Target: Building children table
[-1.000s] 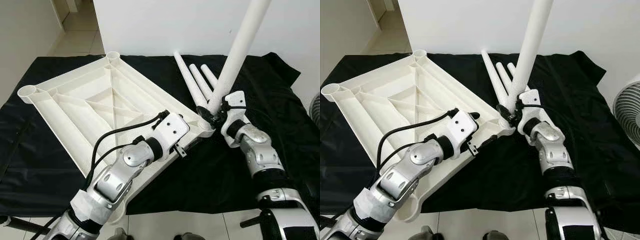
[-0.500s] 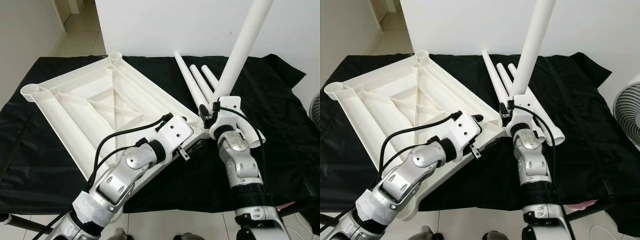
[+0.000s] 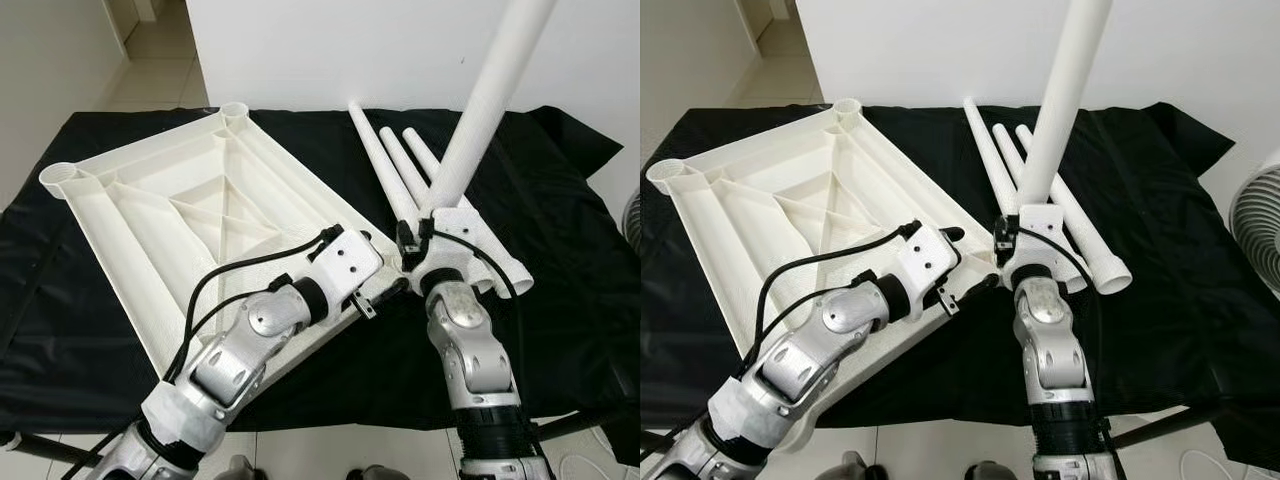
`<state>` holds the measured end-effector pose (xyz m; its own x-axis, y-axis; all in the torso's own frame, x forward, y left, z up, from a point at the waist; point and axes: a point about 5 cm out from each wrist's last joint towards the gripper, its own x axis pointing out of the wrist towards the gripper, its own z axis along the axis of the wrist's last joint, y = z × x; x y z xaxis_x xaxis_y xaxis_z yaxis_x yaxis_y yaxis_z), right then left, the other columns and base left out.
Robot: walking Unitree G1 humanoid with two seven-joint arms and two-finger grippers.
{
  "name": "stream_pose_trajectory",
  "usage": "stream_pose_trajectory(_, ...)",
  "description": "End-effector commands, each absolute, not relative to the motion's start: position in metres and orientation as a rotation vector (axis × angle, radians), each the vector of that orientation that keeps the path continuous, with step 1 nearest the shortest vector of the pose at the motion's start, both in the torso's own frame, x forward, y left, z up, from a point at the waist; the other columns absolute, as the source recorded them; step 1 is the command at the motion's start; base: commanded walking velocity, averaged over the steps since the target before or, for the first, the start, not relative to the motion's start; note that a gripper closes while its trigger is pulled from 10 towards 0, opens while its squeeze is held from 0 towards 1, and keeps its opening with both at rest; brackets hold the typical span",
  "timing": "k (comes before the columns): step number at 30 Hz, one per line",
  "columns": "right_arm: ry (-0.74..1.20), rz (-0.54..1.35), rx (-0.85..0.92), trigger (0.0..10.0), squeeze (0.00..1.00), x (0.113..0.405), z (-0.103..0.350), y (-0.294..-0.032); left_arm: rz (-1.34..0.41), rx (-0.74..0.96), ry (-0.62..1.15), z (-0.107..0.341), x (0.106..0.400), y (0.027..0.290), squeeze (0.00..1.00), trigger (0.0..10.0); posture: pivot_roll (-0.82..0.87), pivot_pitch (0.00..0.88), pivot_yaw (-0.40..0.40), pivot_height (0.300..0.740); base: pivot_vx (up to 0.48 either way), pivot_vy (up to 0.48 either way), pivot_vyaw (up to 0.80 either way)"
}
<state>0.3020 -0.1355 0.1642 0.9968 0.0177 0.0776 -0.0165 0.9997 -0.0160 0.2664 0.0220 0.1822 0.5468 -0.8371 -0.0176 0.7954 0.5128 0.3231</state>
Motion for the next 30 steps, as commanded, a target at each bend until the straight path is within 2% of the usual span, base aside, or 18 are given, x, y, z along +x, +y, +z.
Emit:
stream_pose_trajectory(1,-0.085,0.023,-0.018,10.0,1.0,0.299,0.161,-0.136,-0.987,0.329,-0.143,0.182,0.272,0.027,0.0,10.0,-0.16,0.049,0.024,0.74,0.0,0.0,0.0)
stream_pose_trajectory(5,-0.09,0.034,0.0,10.0,1.0,0.3,0.162,-0.137,-0.979,0.334,-0.143,0.183,0.275,0.029,0.0,10.0,-0.15,0.046,0.029,0.74,0.0,0.0,0.0)
stream_pose_trajectory(7,-0.095,0.13,-0.023,10.0,1.0,0.306,0.164,-0.135,-0.98,0.333,-0.142,0.184,0.276,0.03,0.0,10.0,-0.15,0.046,0.032,0.74,0.0,0.0,0.0)
stream_pose_trajectory(12,-0.109,0.219,-0.09,10.0,1.0,0.311,0.169,-0.138,-0.987,0.321,-0.136,0.186,0.276,0.03,0.0,10.0,-0.15,0.044,0.036,0.74,0.0,0.0,0.0)
stream_pose_trajectory(13,-0.114,0.256,-0.099,10.0,0.0,0.312,0.17,-0.139,-0.987,0.319,-0.13,0.186,0.276,0.03,0.0,10.0,-0.15,0.044,0.036,0.74,0.0,0.0,0.0)
stream_pose_trajectory(17,-0.123,0.312,-0.117,10.0,0.0,0.314,0.172,-0.143,-0.983,0.317,-0.109,0.184,0.276,0.03,0.0,10.0,-0.15,0.041,0.038,0.74,0.0,0.0,0.0)
stream_pose_trajectory(22,-0.114,0.482,-0.152,10.0,0.0,0.32,0.171,-0.152,-0.999,0.306,-0.076,0.18,0.274,0.028,0.0,10.0,-0.15,0.042,0.04,0.74,0.0,0.0,0.0)
stream_pose_trajectory(30,-0.097,0.548,-0.185,10.0,0.0,0.329,0.168,-0.165,-1.047,0.281,-0.047,0.174,0.267,0.029,0.0,10.0,-0.14,0.047,0.039,0.74,0.0,0.0,0.0)
